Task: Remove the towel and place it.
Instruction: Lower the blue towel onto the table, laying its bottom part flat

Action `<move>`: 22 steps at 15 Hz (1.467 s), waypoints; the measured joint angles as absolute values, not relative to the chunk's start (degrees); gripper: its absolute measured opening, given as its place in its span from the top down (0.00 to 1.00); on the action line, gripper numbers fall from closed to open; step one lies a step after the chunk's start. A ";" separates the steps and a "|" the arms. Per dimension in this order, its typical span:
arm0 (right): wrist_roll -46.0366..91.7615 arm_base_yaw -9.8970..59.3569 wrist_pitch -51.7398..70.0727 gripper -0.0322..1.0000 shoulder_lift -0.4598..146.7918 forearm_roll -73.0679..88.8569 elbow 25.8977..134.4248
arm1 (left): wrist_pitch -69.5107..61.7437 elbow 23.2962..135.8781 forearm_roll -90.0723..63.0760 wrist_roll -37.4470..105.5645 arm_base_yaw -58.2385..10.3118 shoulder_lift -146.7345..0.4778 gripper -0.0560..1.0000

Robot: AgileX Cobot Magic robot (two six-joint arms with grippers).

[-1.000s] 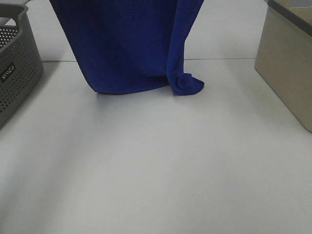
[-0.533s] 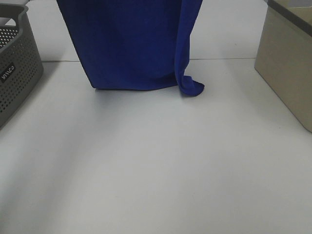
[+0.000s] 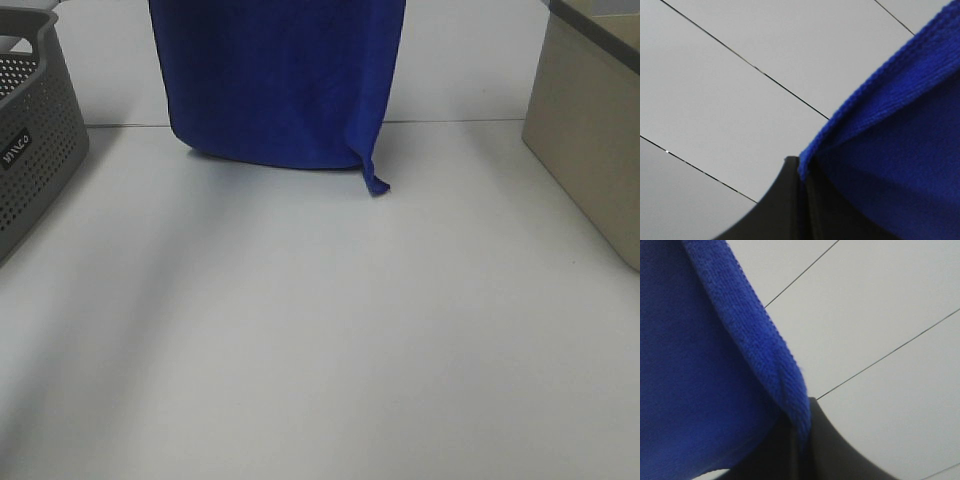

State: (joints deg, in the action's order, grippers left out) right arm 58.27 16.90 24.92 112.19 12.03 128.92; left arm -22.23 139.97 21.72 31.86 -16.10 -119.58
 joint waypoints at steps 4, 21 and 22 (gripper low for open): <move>71.45 13.41 12.55 0.95 116.02 23.49 128.74 | -8.48 139.97 28.13 31.80 -15.76 -124.56 0.95; 52.25 5.04 61.54 0.95 114.48 42.97 132.58 | -47.96 143.64 19.60 31.46 -19.82 -121.35 0.95; 49.68 5.04 66.18 0.95 113.27 41.20 132.58 | -54.14 143.70 17.13 31.46 -20.17 -120.03 0.95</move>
State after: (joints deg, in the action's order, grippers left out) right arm 49.68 5.04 66.18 113.27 41.20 132.58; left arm -54.14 143.70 17.13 31.46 -20.17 -120.03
